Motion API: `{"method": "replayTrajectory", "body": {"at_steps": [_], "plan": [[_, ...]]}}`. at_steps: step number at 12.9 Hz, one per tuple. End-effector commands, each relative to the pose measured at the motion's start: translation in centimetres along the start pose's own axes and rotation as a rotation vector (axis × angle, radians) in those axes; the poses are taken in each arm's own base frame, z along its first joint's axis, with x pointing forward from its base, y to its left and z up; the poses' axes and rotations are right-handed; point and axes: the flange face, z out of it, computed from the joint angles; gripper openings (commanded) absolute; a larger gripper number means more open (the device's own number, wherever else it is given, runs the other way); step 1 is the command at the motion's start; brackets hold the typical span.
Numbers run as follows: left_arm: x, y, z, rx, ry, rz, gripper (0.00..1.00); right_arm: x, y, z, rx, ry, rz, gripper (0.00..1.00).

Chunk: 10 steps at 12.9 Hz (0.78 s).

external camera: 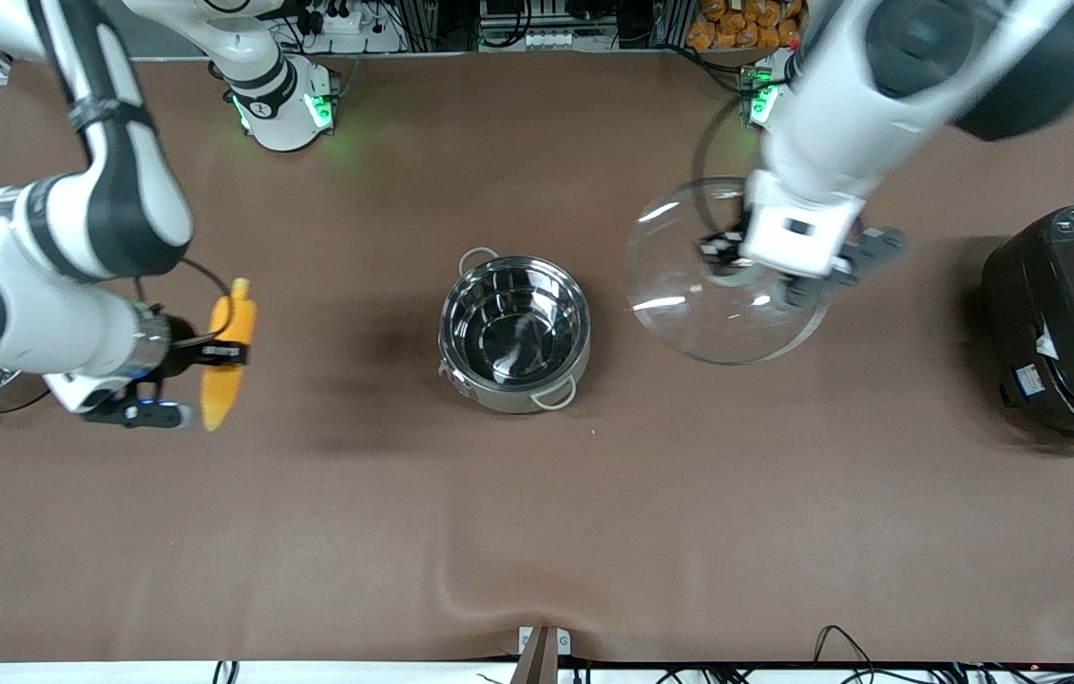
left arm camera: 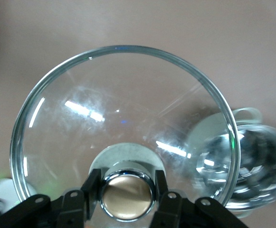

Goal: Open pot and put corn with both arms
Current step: 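Lift the lid off with the left gripper while the right gripper carries the corn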

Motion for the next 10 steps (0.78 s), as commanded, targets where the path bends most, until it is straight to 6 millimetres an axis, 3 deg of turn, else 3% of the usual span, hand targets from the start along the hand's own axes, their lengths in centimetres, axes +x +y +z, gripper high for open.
{"method": "replayTrajectory", "body": {"at_steps": [1,3,5,7,10], "plan": [[1.4,-6.4,4.3,0.01,-0.054,0.066,0.0,-3.5,-9.0,-0.9,-0.002,0.012,0.127,0.0],[3.6,-11.6,9.2,-0.024,-0.007,0.106,0.0,-6.8,-15.7,-0.2,-0.021,0.044,0.2,0.0],[5.4,-16.4,14.4,-0.043,0.037,0.122,0.0,-8.4,-19.6,0.5,-0.004,0.089,0.225,0.0],[6.2,-18.2,19.6,-0.062,0.078,0.131,0.0,-9.0,-22.3,2.8,-0.007,0.113,0.27,0.0],[7.0,-18.5,26.2,-0.09,0.149,0.126,0.0,-9.8,-26.1,7.1,-0.016,0.175,0.311,0.0]]}}
